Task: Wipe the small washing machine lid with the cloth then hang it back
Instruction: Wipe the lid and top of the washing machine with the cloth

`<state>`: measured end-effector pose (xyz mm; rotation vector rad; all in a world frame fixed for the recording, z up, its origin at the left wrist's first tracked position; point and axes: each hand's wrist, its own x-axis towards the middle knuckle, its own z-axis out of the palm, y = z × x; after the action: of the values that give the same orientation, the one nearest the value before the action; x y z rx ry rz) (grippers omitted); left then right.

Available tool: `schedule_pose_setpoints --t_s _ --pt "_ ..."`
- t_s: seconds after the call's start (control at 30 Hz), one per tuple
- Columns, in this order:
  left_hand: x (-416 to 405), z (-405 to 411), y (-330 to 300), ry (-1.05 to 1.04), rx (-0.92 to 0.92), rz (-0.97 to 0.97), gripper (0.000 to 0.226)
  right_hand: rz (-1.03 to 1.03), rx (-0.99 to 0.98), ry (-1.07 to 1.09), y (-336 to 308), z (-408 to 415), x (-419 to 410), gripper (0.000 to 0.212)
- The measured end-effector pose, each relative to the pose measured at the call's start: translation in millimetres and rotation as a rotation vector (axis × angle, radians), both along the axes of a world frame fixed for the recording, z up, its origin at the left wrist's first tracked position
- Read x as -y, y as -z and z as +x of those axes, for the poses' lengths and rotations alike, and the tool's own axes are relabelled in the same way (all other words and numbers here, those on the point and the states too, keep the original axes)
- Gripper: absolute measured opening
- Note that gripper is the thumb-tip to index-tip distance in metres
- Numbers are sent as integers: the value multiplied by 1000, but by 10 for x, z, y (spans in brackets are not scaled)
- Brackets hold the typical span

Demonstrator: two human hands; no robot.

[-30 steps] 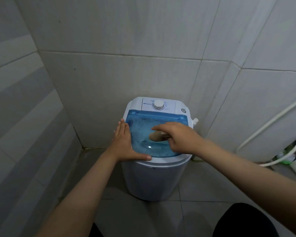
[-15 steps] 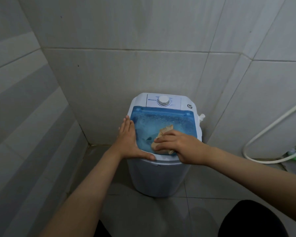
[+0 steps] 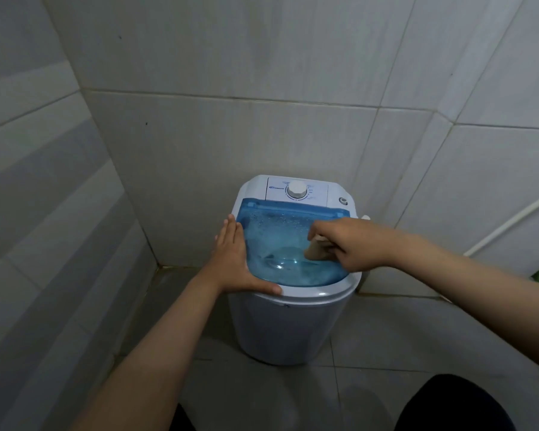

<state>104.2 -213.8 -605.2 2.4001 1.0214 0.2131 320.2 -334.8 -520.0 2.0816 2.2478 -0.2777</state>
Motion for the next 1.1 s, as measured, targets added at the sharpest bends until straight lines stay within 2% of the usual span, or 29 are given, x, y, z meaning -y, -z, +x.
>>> schedule_pose_setpoints --t_s 0.1,0.2,0.3,0.63,1.1 --pt "-9 17 12 -12 8 5 171 58 -92 18 4 -178 -178 28" --pt "-20 29 24 -16 8 4 172 8 -123 -24 73 -345 -368 12" --pt "-20 19 27 -11 17 11 170 -52 -165 30 95 -365 -518 17" --pt "-30 10 35 -4 21 3 164 55 -334 99 174 -384 -658 28" --pt "-9 -7 44 -7 -4 7 162 -50 20 52 26 -595 -708 17"
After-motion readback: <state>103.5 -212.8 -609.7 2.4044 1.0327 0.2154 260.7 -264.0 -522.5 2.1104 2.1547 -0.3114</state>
